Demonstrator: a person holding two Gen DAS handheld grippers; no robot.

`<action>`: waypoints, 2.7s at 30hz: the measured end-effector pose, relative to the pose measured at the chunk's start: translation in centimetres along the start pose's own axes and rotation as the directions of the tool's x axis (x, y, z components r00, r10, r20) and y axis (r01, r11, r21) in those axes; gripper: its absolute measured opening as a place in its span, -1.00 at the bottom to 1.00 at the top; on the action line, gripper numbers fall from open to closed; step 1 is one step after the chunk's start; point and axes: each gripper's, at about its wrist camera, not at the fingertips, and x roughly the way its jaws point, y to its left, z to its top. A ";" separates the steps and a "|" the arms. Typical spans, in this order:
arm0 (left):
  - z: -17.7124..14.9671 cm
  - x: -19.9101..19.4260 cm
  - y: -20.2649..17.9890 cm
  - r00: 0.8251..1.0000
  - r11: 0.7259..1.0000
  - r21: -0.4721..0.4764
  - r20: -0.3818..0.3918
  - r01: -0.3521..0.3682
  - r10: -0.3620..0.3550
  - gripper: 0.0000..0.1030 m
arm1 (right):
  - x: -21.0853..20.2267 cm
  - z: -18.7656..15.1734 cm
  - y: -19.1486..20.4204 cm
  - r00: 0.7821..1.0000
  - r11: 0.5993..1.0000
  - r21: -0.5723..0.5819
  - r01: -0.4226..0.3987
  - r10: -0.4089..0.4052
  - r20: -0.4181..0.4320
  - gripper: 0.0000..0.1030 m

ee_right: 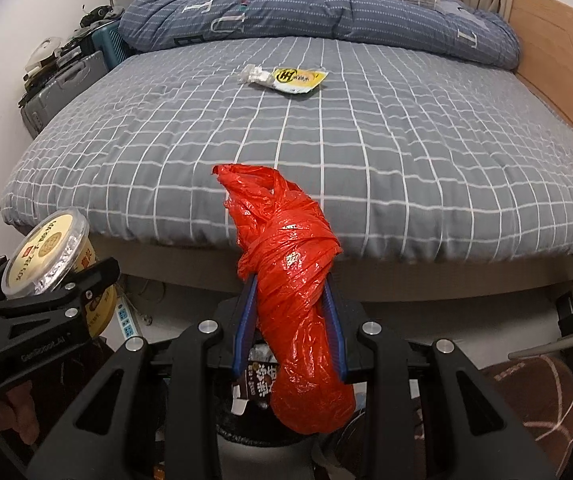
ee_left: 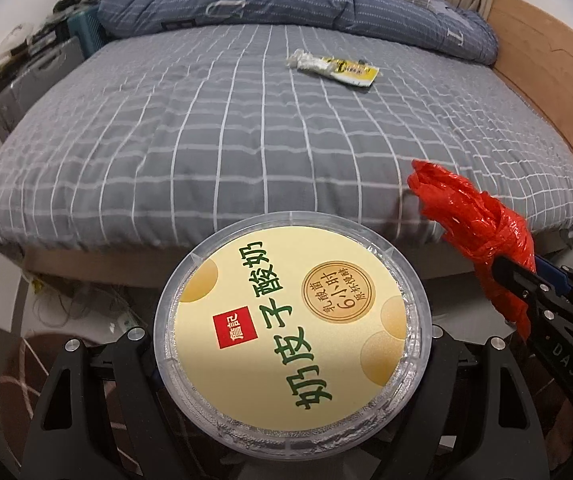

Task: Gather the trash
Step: 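Carry the red bag and yogurt cup off the bed toward the floor bin, then open the right tool to drop the red bag into the bin, then open the left tool to drop the yogurt cup into the bin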

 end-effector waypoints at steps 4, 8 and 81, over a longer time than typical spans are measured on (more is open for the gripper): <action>-1.0 0.9 0.0 1.000 1.000 0.007 -0.020 -0.002 0.002 0.53 | 0.8 -1.6 0.1 0.999 1.000 0.000 -0.004 0.004 -0.039 -0.42; -2.0 2.8 -0.1 0.999 1.000 0.020 -0.042 -0.001 0.002 0.53 | 2.6 -3.1 0.0 0.996 1.000 -0.006 0.004 -0.005 -0.087 -0.42; -2.1 8.7 -4.8 0.993 0.992 0.125 -0.112 -0.019 0.033 0.89 | 6.4 -3.7 -7.0 0.988 0.982 0.127 0.137 -0.125 -0.096 0.85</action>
